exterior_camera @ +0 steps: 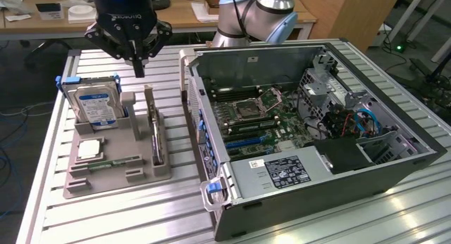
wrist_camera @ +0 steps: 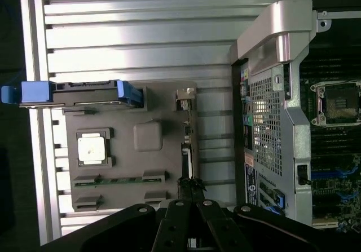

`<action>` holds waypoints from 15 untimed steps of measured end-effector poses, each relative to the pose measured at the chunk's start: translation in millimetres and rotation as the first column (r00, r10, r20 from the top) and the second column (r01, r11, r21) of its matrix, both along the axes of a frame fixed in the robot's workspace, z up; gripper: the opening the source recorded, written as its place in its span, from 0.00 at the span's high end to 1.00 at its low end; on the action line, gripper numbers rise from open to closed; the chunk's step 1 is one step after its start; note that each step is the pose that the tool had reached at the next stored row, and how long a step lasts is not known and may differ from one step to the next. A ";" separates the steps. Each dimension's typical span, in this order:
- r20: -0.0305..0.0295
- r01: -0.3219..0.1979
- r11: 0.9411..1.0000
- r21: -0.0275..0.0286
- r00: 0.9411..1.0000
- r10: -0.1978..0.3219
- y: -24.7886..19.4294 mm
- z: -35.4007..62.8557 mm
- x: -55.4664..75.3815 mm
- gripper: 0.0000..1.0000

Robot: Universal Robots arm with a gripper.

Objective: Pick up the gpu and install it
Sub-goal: 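Pick up the gpu and move the gpu toward the slot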

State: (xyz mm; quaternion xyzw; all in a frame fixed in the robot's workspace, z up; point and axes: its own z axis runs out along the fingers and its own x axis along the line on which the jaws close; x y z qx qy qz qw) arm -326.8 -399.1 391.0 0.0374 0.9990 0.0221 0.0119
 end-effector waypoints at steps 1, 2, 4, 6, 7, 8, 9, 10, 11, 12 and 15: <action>0.000 0.000 1.000 0.000 1.000 0.000 0.0 0.0 0.0 0.90; 0.000 0.000 1.000 0.000 1.000 0.000 0.0 0.0 0.0 0.90; 0.000 0.000 1.000 0.000 1.000 0.000 0.0 0.0 0.0 0.83; 0.000 0.000 1.000 0.000 1.000 0.000 0.0 0.0 0.0 0.77; 0.000 0.000 1.000 0.000 1.000 0.000 0.0 0.0 0.0 0.71; 0.000 0.000 1.000 0.000 1.000 0.000 0.0 0.0 0.0 0.65; 0.000 0.000 1.000 0.000 1.000 0.000 0.0 0.0 0.0 0.65; 0.000 0.000 1.000 0.000 1.000 0.000 0.0 0.0 0.0 0.59; 0.000 0.000 1.000 0.000 1.000 0.000 0.0 0.0 0.0 0.53; 0.000 0.000 1.000 0.000 1.000 0.000 0.0 0.0 0.0 0.47; 0.000 0.000 1.000 0.000 1.000 0.000 0.0 0.0 0.0 0.42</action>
